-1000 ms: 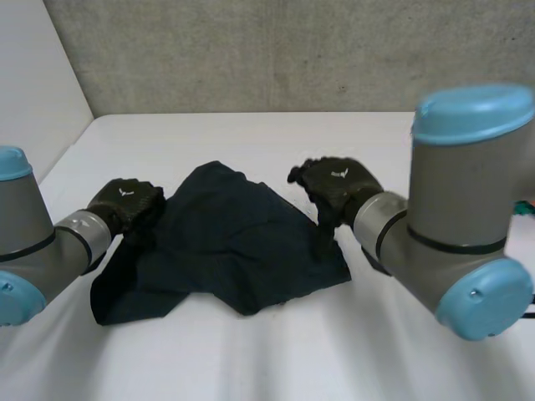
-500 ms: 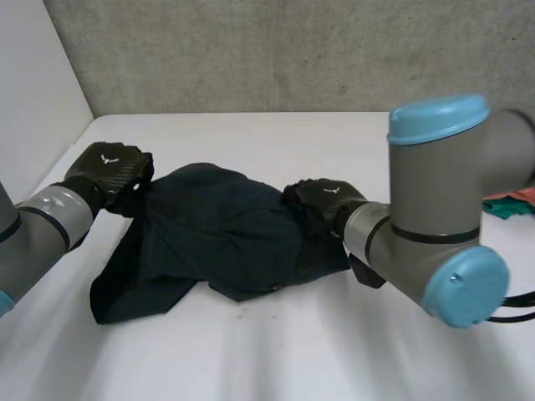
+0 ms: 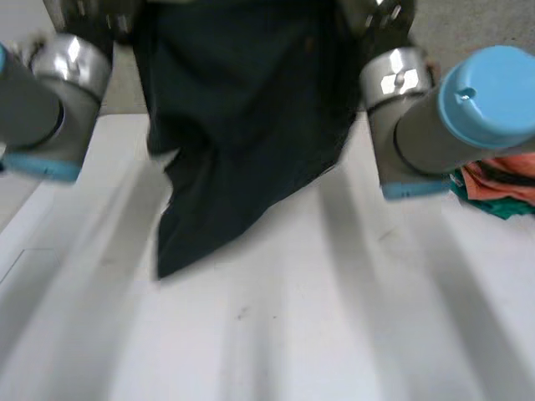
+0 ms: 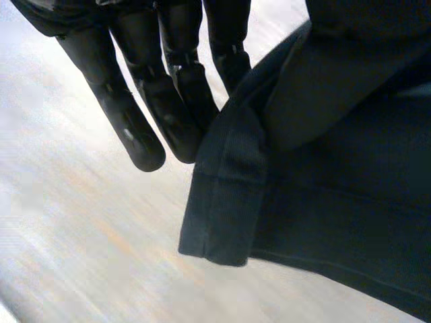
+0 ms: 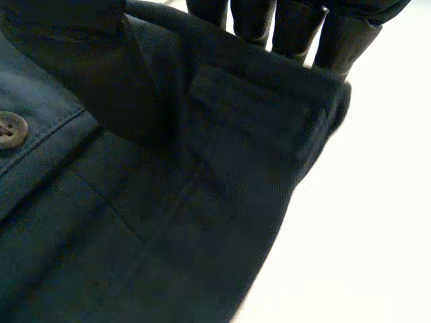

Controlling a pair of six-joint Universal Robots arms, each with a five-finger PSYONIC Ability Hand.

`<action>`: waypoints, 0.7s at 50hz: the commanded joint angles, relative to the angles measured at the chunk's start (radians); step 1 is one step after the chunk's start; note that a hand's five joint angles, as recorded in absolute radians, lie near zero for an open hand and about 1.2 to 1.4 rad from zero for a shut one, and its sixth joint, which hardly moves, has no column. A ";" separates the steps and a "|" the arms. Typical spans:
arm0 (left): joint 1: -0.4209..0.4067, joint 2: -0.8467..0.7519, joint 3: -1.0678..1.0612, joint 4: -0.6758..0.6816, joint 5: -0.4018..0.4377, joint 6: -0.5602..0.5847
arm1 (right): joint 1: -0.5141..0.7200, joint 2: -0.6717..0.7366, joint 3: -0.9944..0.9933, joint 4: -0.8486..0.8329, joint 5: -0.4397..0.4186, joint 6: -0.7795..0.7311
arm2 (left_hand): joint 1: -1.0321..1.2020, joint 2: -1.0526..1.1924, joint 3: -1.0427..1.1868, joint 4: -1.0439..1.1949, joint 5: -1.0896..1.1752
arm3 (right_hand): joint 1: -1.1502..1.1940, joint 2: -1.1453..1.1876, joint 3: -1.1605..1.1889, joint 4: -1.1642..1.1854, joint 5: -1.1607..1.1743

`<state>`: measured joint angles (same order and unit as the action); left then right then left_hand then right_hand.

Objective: Fold the laundry.

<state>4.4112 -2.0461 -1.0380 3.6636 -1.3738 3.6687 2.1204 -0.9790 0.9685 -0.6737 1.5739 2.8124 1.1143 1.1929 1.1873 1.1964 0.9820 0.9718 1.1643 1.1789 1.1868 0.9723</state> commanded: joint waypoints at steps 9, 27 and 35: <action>-0.032 0.015 -0.130 0.296 -0.085 -0.091 | -0.082 0.049 0.016 -0.074 -0.015 -0.036 | 0.282 0.203 0.209 0.200 0.240 | 0.424 0.232 0.217 0.209 0.249; -0.134 0.095 -0.629 -0.085 -0.082 -0.029 | -0.091 -0.041 0.320 0.550 -0.006 -0.263 | 0.282 0.203 0.209 0.200 0.240 | 0.424 0.232 0.217 0.209 0.249; -0.148 0.323 -0.784 -0.428 -0.091 0.148 | -0.092 -0.194 0.404 0.904 -0.014 -0.278 | 0.282 0.203 0.209 0.200 0.240 | 0.424 0.232 0.217 0.209 0.249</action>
<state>4.2704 -1.8952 -1.7169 3.4947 -1.4569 3.6841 2.0286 -1.0519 1.3117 -0.0417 1.5649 2.5458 1.1144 1.1965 1.1882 1.2000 0.9911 0.9808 1.1643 1.1789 1.1870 0.9724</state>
